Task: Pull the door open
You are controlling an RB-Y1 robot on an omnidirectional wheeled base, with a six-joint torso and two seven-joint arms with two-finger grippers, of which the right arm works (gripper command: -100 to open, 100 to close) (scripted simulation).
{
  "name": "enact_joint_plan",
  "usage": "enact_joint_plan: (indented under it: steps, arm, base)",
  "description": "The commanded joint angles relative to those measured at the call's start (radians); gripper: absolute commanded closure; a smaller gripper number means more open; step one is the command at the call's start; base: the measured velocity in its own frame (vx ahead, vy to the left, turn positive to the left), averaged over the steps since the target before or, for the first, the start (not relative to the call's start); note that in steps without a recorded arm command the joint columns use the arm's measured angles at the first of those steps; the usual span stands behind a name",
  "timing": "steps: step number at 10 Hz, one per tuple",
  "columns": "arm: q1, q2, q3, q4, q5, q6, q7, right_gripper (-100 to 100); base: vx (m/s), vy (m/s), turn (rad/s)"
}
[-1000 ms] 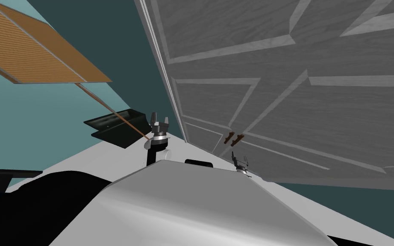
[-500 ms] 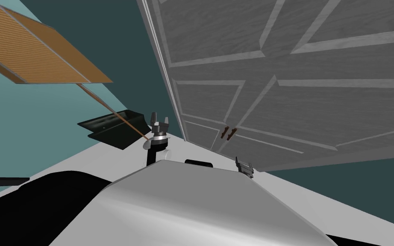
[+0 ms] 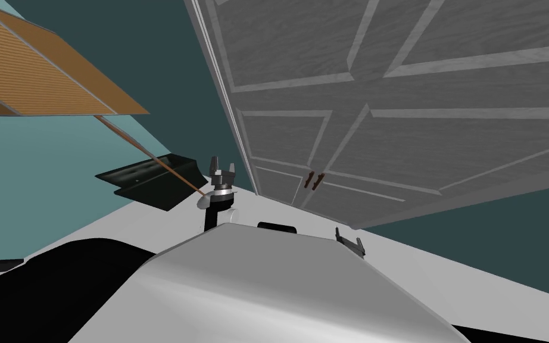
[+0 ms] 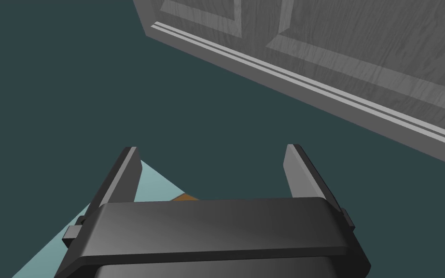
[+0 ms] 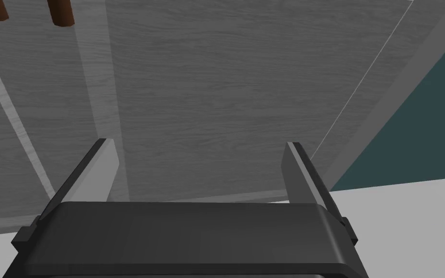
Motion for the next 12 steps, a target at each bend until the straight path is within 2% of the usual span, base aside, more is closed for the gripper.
enact_joint_plan:
  steps: [1,3,6,7,12]
  arm:
    - [0.029,-0.008,-0.020,0.003,-0.012,0.014,0.012,-100]
    - [0.031,-0.009,-0.022,0.005,-0.013,0.014,0.012,-100]
    - [0.058,-0.021,-0.046,0.034,-0.026,0.018,0.013,-100]
    - [0.052,-0.023,-0.057,0.044,-0.031,0.024,0.014,-100]
    - [0.005,-0.009,-0.046,0.026,-0.023,0.029,0.014,-100]
  base:
    - [-0.109,-0.023,-0.104]
    - [-0.073,-0.003,-0.023]
    - [-0.031,-0.009,-0.056]
    - [0.083,-0.059,-0.016]
    - [0.163,-0.036,0.074]
